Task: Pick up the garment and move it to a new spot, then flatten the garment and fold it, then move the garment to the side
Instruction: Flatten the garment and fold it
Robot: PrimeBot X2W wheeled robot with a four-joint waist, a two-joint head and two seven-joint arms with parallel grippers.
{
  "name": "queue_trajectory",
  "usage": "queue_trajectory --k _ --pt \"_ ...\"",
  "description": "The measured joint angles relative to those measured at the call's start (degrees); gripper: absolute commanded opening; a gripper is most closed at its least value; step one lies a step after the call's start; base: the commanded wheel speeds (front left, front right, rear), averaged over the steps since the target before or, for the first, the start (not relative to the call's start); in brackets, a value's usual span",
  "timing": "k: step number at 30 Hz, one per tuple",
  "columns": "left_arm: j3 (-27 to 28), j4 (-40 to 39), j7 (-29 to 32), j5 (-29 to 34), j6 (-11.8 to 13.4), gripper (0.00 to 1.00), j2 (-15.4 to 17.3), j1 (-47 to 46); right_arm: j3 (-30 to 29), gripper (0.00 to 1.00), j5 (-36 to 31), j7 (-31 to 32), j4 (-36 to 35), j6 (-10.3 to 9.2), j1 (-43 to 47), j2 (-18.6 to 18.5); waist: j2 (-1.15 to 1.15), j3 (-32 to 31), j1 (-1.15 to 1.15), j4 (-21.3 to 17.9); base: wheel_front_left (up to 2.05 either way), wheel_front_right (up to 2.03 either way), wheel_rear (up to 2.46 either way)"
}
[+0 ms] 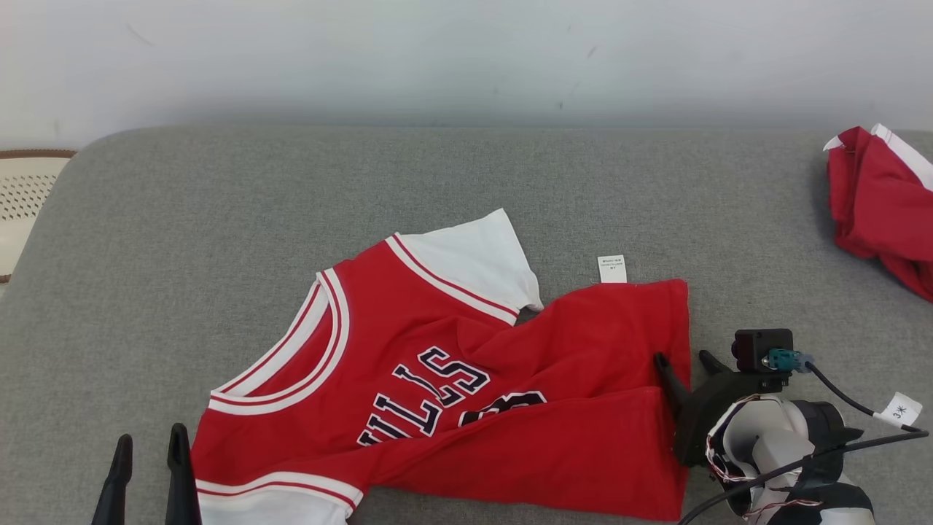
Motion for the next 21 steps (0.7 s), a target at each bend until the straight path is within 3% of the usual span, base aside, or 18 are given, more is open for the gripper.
queue_trajectory --k 1,2,3,11,21 --pt "0.07 0.01 0.0 0.01 0.0 1.0 -0.01 0.0 0.3 0.45 0.3 0.03 0.11 -0.01 -0.15 0.16 0.0 0.03 0.0 -0.05 0.0 0.0 0.0" --pt "0.07 0.03 0.0 0.02 0.0 1.0 -0.03 -0.01 0.66 0.12 0.66 -0.26 0.12 -0.02 -0.26 0.19 0.0 0.09 0.0 -0.09 0.0 0.0 0.0" --pt "0.04 0.09 0.0 0.02 0.0 1.0 -0.07 -0.03 1.08 0.0 0.7 -0.7 0.19 -0.02 -0.35 0.19 0.0 0.15 0.0 -0.14 0.0 0.0 0.0" --pt "-0.08 0.29 0.0 0.02 0.0 1.0 -0.18 -0.59 3.98 0.0 2.77 -3.61 0.01 -0.01 -2.94 0.19 0.01 0.41 0.01 -0.37 0.0 0.0 0.0" --pt "-0.96 0.6 0.0 0.09 0.0 1.0 -0.22 -0.96 6.53 0.0 4.28 -7.48 1.74 -0.01 -15.43 -3.46 0.0 0.63 0.0 0.36 0.0 0.0 0.0"
